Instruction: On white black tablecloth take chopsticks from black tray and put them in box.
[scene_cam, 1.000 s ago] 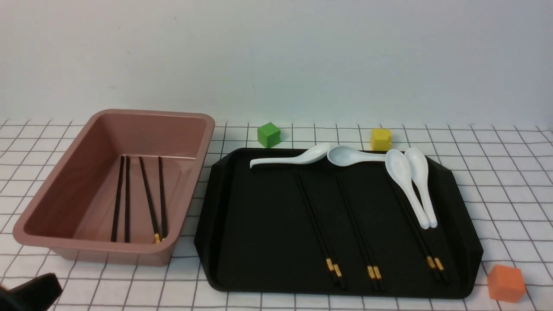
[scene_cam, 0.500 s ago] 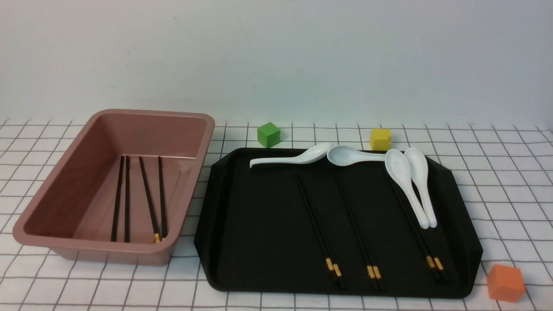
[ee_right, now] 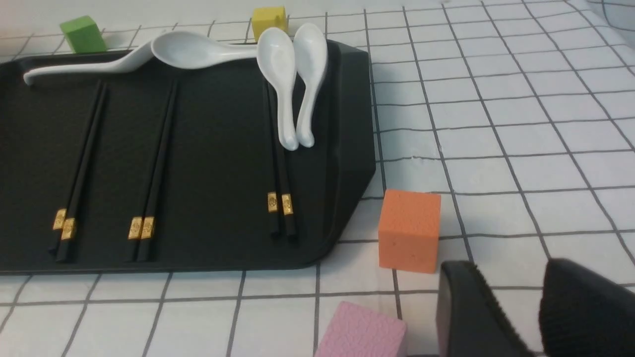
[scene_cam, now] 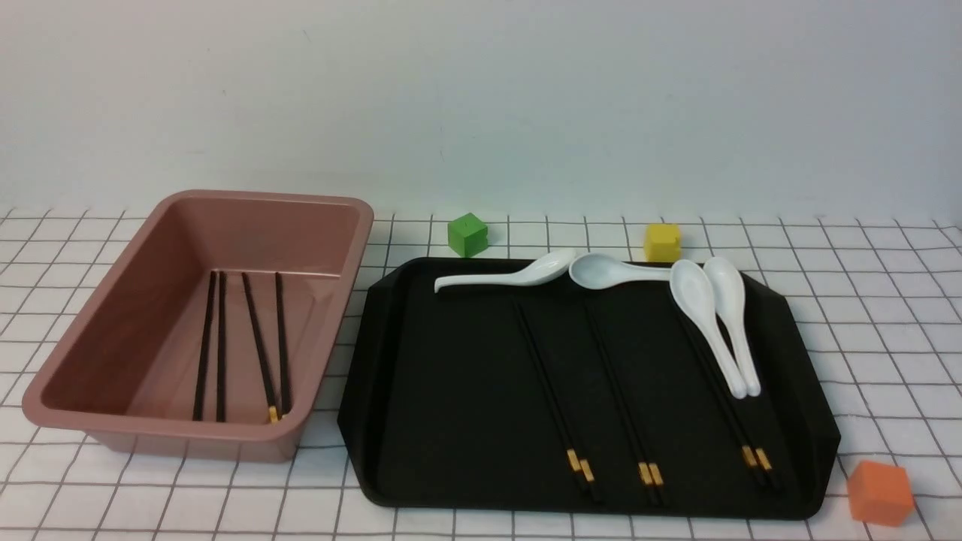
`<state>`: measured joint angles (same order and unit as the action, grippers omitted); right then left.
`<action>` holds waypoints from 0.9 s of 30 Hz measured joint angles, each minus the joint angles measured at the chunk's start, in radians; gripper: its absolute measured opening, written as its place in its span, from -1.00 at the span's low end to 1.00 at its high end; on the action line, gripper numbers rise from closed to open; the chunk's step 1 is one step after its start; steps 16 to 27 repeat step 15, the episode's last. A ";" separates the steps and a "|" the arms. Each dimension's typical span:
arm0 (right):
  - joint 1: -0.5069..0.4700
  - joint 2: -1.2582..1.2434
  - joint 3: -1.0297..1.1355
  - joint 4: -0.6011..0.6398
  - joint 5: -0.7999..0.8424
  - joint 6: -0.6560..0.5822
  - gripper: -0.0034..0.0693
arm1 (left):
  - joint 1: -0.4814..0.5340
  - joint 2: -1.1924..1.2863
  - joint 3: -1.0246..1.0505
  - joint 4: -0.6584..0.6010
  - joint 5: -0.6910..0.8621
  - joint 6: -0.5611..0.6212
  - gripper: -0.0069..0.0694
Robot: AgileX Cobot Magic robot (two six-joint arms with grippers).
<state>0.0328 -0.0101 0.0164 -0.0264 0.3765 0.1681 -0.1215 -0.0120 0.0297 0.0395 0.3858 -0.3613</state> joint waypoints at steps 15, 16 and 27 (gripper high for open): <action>0.000 0.000 0.000 0.000 0.000 0.000 -0.25 | 0.000 0.000 0.000 0.000 0.000 0.000 -0.81; 0.000 0.000 0.000 0.000 0.000 0.000 -0.25 | 0.000 0.000 0.000 0.000 0.000 0.000 -0.81; 0.000 0.000 0.000 0.000 0.000 0.000 -0.25 | 0.000 0.000 0.000 0.000 0.000 0.000 -0.81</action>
